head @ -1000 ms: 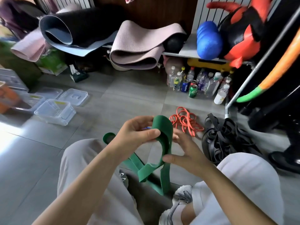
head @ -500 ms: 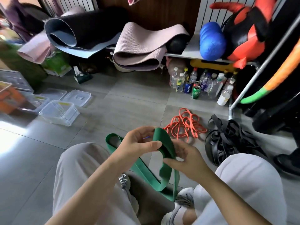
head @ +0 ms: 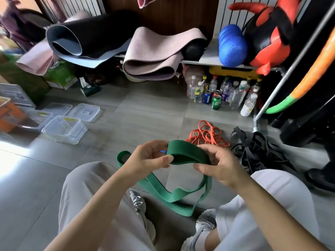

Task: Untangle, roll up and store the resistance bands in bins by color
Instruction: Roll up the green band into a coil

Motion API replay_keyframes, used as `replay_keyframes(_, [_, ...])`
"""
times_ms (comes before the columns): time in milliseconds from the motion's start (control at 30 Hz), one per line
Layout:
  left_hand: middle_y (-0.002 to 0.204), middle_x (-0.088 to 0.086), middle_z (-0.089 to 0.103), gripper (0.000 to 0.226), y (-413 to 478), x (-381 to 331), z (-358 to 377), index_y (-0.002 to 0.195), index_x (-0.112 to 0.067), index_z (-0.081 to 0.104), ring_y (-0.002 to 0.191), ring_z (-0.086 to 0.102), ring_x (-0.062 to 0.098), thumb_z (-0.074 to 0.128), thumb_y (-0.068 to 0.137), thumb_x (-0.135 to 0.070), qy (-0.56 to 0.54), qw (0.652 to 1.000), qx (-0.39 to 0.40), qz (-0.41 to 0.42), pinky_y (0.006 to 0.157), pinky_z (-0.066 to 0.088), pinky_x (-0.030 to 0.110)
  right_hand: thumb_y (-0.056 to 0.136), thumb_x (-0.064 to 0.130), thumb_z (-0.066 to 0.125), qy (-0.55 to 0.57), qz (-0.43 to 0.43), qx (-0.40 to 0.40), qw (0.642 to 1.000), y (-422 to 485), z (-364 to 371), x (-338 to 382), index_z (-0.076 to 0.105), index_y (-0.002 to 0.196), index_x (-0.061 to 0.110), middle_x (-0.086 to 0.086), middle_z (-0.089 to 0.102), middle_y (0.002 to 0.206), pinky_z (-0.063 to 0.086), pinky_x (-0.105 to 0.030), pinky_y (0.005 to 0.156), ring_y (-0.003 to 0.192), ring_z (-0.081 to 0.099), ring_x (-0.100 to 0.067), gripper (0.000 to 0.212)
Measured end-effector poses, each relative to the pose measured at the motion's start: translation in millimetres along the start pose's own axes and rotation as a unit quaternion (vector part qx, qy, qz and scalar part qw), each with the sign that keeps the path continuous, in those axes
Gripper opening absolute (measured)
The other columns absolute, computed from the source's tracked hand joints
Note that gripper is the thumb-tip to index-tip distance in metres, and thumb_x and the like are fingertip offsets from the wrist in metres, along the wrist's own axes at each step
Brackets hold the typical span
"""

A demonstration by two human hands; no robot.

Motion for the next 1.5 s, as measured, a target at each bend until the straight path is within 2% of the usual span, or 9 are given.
replay_keyframes(100, [0.105,-0.009,0.066,0.05,0.7,-10.7,1.5,0.118,-0.024,0.057,0.095,0.064,0.02,0.073,0.072,-0.033,0.203,0.979,-0.005,-0.003,0.077,0.049,0.026,0.066,0.019,0.074,-0.109,0.014,0.025,0.994,1.8,-3.4,3.2,0.069,0.097,0.023,0.002,0.069,0.08,0.047,-0.022,0.069,0.075,0.06,-0.007,0.031])
replay_keyframes(233, [0.135,-0.009,0.041,0.091,-1.6,-55.4,33.6,0.146,-0.029,0.021,0.122,0.041,0.014,0.07,0.071,-0.049,0.586,0.806,0.004,0.079,0.098,0.036,0.026,0.07,0.02,0.069,-0.35,0.005,0.067,0.934,5.4,9.3,10.3,0.06,0.075,0.017,-0.004,0.058,0.07,0.036,-0.025,0.057,0.061,0.048,-0.006,0.011])
replay_keyframes(333, [0.119,-0.006,0.054,0.077,10.1,-37.9,53.0,0.134,-0.028,0.038,0.107,0.053,0.019,0.069,0.069,-0.055,0.679,0.732,0.06,0.028,0.079,0.044,0.031,0.067,0.019,0.072,-0.354,-0.001,0.075,0.932,7.6,19.6,15.3,0.06,0.076,0.024,0.004,0.06,0.073,0.039,-0.021,0.059,0.067,0.053,-0.006,0.015])
replay_keyframes(500, [0.067,-0.01,0.05,0.029,11.1,-18.5,49.6,0.094,-0.024,0.058,0.058,0.049,0.003,0.075,0.072,-0.029,0.48,0.876,0.035,0.026,0.052,0.033,0.015,0.061,0.018,0.076,-0.179,0.017,0.031,0.983,4.6,0.3,12.9,0.057,0.106,0.041,0.01,0.068,0.092,0.053,-0.03,0.08,0.086,0.065,-0.007,0.054])
replay_keyframes(767, [0.066,0.0,0.063,0.034,2.1,-24.6,23.7,0.094,-0.019,0.064,0.058,0.06,0.021,0.08,0.068,-0.004,0.192,0.981,-0.034,0.008,0.059,0.046,0.028,0.052,0.043,0.082,-0.061,-0.015,-0.001,0.998,-4.5,-1.9,6.9,0.061,0.107,0.029,0.005,0.071,0.1,0.048,-0.03,0.093,0.097,0.065,-0.011,0.06])
replay_keyframes(1100, [0.092,0.01,0.07,0.062,2.1,-2.7,40.4,0.104,-0.005,0.062,0.081,0.067,0.022,0.091,0.051,-0.022,-0.272,0.961,0.04,0.006,0.073,0.056,0.029,0.057,0.033,0.084,0.077,-0.062,-0.035,0.994,-4.7,18.1,1.7,0.07,0.102,0.03,0.003,0.072,0.099,0.051,-0.025,0.084,0.093,0.066,-0.012,0.047])
replay_keyframes(1267, [0.119,-0.004,0.059,0.079,-1.1,-21.8,16.0,0.122,-0.023,0.05,0.086,0.058,0.014,0.086,0.052,-0.035,0.175,0.984,-0.023,0.013,0.076,0.051,0.028,0.064,0.025,0.078,-0.113,-0.02,-0.021,0.993,-3.0,10.3,3.5,0.068,0.092,0.028,0.001,0.07,0.085,0.05,-0.03,0.073,0.078,0.062,-0.013,0.029])
replay_keyframes(1433, [0.121,-0.008,0.054,0.073,6.4,-39.7,52.7,0.132,-0.03,0.041,0.109,0.053,0.017,0.073,0.07,-0.05,0.664,0.742,0.075,0.049,0.085,0.046,0.032,0.065,0.027,0.075,-0.353,-0.027,0.039,0.935,2.8,25.0,18.9,0.062,0.083,0.022,0.004,0.058,0.076,0.037,-0.018,0.058,0.07,0.052,-0.007,0.023])
replay_keyframes(1500, [0.111,-0.005,0.061,0.058,11.9,-35.9,57.2,0.124,-0.026,0.047,0.104,0.057,0.022,0.068,0.074,-0.049,0.695,0.714,0.07,0.046,0.08,0.048,0.032,0.067,0.022,0.075,-0.371,-0.029,0.041,0.927,4.3,25.1,25.0,0.061,0.084,0.022,0.006,0.058,0.079,0.038,-0.02,0.059,0.07,0.053,-0.004,0.022])
Point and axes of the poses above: each hand's wrist, its own y-axis towards the middle knuckle, its own z-axis out of the palm, x = y × z, the point moved 10 cm from there along y, towards the middle knuckle
